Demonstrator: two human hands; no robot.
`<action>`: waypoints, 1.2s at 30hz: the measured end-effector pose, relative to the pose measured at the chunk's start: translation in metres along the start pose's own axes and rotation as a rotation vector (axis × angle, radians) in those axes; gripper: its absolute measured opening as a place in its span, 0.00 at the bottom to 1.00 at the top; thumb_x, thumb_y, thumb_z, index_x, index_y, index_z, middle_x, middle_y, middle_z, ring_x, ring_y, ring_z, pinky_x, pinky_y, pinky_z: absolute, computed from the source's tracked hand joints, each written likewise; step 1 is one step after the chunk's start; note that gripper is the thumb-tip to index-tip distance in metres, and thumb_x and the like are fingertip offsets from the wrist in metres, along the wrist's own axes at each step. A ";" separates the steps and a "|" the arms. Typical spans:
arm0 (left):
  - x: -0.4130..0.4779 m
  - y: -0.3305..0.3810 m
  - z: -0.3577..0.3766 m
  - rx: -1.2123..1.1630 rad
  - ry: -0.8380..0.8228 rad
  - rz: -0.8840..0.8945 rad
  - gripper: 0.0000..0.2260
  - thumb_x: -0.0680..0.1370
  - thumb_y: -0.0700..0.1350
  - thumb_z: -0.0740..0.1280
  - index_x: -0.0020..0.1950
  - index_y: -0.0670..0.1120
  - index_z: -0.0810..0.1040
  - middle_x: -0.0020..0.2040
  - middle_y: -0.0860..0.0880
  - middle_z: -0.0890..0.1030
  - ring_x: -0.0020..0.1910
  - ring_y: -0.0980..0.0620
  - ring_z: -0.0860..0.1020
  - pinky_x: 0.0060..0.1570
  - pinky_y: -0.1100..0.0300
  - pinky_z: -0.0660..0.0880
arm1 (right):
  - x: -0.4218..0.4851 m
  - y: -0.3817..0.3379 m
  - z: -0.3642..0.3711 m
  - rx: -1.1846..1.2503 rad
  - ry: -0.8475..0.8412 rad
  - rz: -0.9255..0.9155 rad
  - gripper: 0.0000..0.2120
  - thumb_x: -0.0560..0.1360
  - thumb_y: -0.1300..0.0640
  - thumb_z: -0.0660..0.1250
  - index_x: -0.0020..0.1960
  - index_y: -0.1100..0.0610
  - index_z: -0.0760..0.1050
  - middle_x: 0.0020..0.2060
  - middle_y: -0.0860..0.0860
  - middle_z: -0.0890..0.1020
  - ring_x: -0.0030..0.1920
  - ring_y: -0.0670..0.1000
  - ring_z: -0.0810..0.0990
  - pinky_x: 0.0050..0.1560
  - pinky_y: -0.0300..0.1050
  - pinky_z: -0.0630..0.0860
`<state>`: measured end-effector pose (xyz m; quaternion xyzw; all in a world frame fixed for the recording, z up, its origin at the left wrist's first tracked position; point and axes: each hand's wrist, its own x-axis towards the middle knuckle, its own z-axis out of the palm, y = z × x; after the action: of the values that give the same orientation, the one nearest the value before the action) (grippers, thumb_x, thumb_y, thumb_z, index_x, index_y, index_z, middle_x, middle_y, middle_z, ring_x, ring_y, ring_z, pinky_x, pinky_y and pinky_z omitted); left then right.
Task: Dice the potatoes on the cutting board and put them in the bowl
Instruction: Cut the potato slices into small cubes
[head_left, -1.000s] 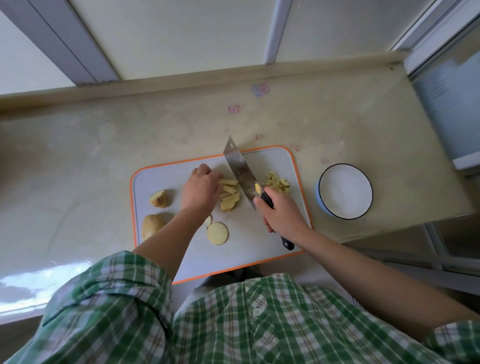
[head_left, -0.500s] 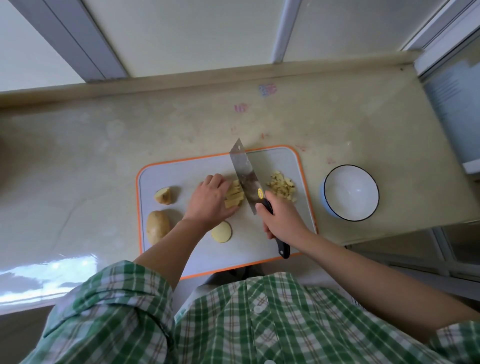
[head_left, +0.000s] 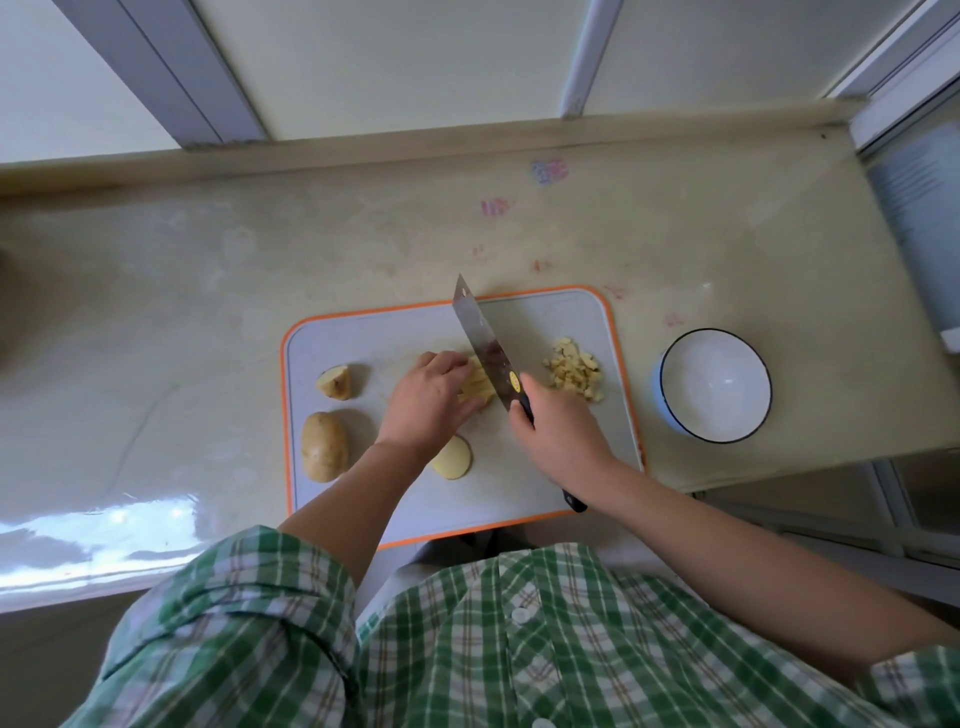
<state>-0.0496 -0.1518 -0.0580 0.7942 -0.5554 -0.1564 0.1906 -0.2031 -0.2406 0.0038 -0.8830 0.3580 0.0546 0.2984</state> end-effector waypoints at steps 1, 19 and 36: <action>0.001 0.000 0.000 0.003 -0.001 0.004 0.17 0.67 0.46 0.79 0.51 0.39 0.83 0.49 0.44 0.82 0.44 0.40 0.79 0.44 0.52 0.79 | 0.000 0.000 0.000 -0.023 -0.006 0.000 0.09 0.80 0.56 0.56 0.42 0.56 0.63 0.27 0.51 0.68 0.26 0.50 0.66 0.25 0.46 0.59; 0.002 0.001 0.004 -0.006 0.017 0.021 0.16 0.63 0.44 0.80 0.47 0.38 0.84 0.48 0.43 0.82 0.43 0.40 0.80 0.39 0.53 0.80 | 0.000 0.001 0.021 -0.103 -0.008 0.025 0.06 0.79 0.59 0.57 0.54 0.59 0.66 0.31 0.52 0.70 0.32 0.55 0.68 0.33 0.47 0.62; -0.002 0.003 -0.001 -0.020 0.085 0.010 0.17 0.69 0.44 0.77 0.55 0.41 0.81 0.53 0.43 0.80 0.47 0.41 0.78 0.44 0.52 0.78 | 0.008 0.003 -0.011 -0.023 -0.016 -0.027 0.07 0.79 0.59 0.57 0.44 0.56 0.62 0.27 0.52 0.68 0.26 0.51 0.66 0.28 0.49 0.60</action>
<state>-0.0519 -0.1507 -0.0554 0.7953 -0.5492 -0.1271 0.2229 -0.2006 -0.2538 0.0086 -0.8908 0.3429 0.0616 0.2918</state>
